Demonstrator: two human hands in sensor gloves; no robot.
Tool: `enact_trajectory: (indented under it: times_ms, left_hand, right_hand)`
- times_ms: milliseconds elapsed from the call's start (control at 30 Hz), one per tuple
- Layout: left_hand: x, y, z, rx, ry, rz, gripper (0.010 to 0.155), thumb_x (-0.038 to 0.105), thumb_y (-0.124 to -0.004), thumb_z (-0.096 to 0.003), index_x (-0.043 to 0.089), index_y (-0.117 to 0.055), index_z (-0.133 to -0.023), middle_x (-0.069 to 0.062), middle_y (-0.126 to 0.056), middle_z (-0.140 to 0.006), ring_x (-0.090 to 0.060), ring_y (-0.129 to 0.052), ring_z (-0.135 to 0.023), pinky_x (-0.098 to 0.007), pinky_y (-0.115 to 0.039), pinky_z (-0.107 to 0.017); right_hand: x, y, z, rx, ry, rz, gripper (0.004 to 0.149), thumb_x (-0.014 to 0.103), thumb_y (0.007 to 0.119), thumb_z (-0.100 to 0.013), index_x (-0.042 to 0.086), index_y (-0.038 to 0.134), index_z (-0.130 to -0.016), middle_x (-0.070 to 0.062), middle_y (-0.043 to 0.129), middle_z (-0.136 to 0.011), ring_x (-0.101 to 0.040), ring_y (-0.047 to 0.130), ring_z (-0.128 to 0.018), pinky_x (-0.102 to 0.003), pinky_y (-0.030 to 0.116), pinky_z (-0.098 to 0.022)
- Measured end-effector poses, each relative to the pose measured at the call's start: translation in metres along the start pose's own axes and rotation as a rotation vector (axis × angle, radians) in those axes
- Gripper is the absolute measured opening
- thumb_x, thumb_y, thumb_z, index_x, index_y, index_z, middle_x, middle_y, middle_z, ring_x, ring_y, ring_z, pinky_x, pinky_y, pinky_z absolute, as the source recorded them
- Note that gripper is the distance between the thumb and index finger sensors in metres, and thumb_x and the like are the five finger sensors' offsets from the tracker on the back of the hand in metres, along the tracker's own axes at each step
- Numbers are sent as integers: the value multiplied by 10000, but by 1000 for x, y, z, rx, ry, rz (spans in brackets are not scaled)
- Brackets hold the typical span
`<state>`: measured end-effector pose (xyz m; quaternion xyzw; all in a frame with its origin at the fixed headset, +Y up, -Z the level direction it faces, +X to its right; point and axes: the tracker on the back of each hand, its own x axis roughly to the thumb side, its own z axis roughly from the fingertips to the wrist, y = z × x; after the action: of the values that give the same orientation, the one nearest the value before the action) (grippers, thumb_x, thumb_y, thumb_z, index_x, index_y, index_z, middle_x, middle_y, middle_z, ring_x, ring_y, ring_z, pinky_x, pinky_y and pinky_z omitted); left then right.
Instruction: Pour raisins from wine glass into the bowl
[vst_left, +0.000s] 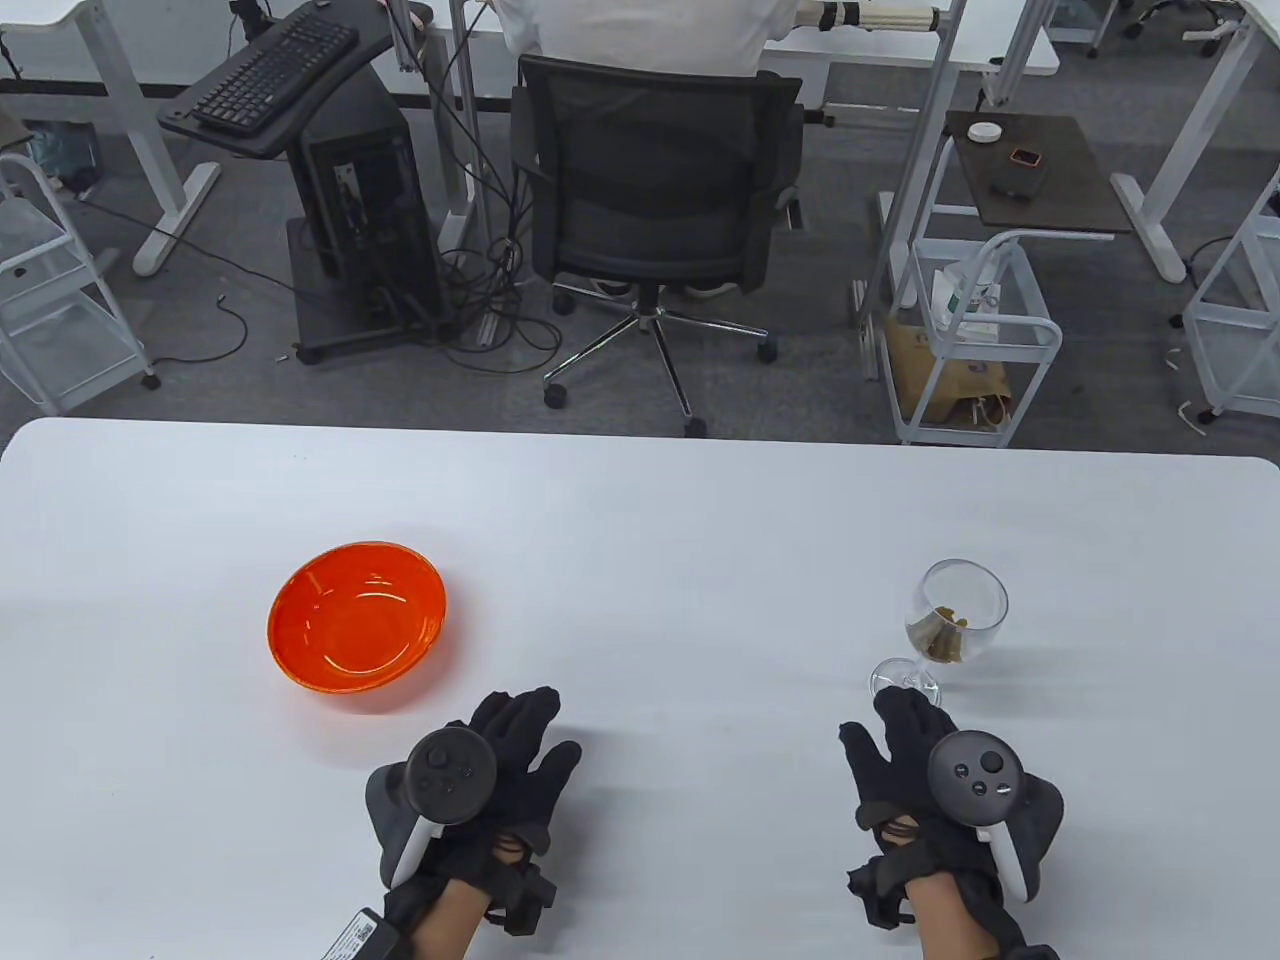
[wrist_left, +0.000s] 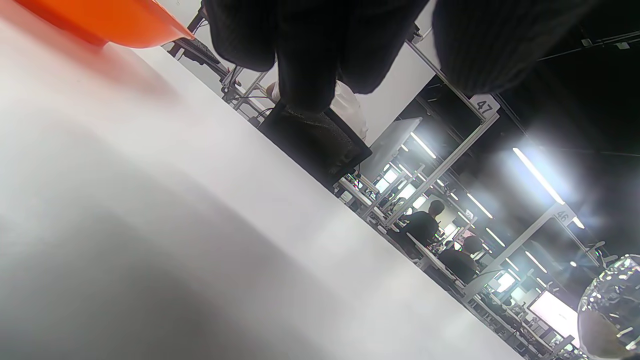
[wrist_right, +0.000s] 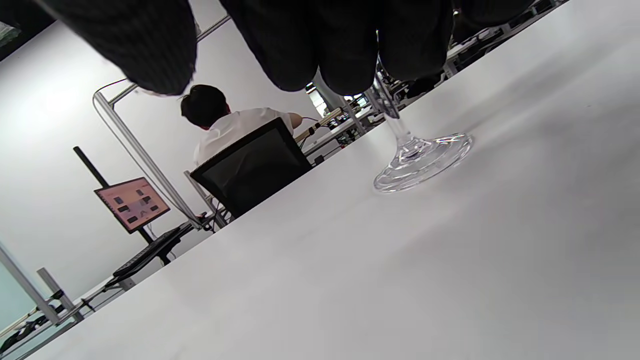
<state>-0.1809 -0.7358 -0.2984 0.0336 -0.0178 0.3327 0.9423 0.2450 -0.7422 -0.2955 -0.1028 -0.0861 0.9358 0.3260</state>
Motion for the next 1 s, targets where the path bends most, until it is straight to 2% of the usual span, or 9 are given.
enact_trajectory:
  times_ms: [100, 367, 767, 1000]
  left_hand:
    - [-1, -1, -1, -2, 6, 5, 681, 561, -818, -404, 302, -709, -1024, -40, -796, -1102, -354, -623, -1077, -630, -372, -752]
    - [-4, -1, -3, -10, 40, 43, 684, 560, -826, -402, 298, -712, -1023, -40, -802, -1097, -356, -636, -1070, -630, -377, -751]
    - [-5, -4, -5, -51, 58, 85, 713, 581, -838, -391, 291, -706, -1028, -49, -792, -1103, -365, -629, -1069, -633, -367, -748]
    - [-4, -6, -7, -77, 69, 88, 698, 567, -836, -398, 288, -713, -1026, -53, -794, -1101, -371, -630, -1066, -633, -363, -745]
  right_hand:
    - [-8, -3, 0, -26, 47, -27, 647, 497, 789, -523, 77, 665, -999, -265, 643, -1079, -607, 605, -939, -726, 425, -699]
    - [-27, -5, -5, -67, 152, -95, 734, 506, 812, -512, 85, 540, -1049, -261, 504, -1130, -608, 496, -984, -732, 377, -707]
    - [-35, 0, -7, -28, 217, -263, 842, 497, 828, -509, 87, 365, -1081, -263, 319, -1160, -622, 332, -1012, -737, 289, -709]
    - [-41, -8, -17, -24, 306, -394, 875, 480, 848, -508, 91, 317, -1084, -256, 275, -1165, -616, 278, -1024, -738, 262, -712]
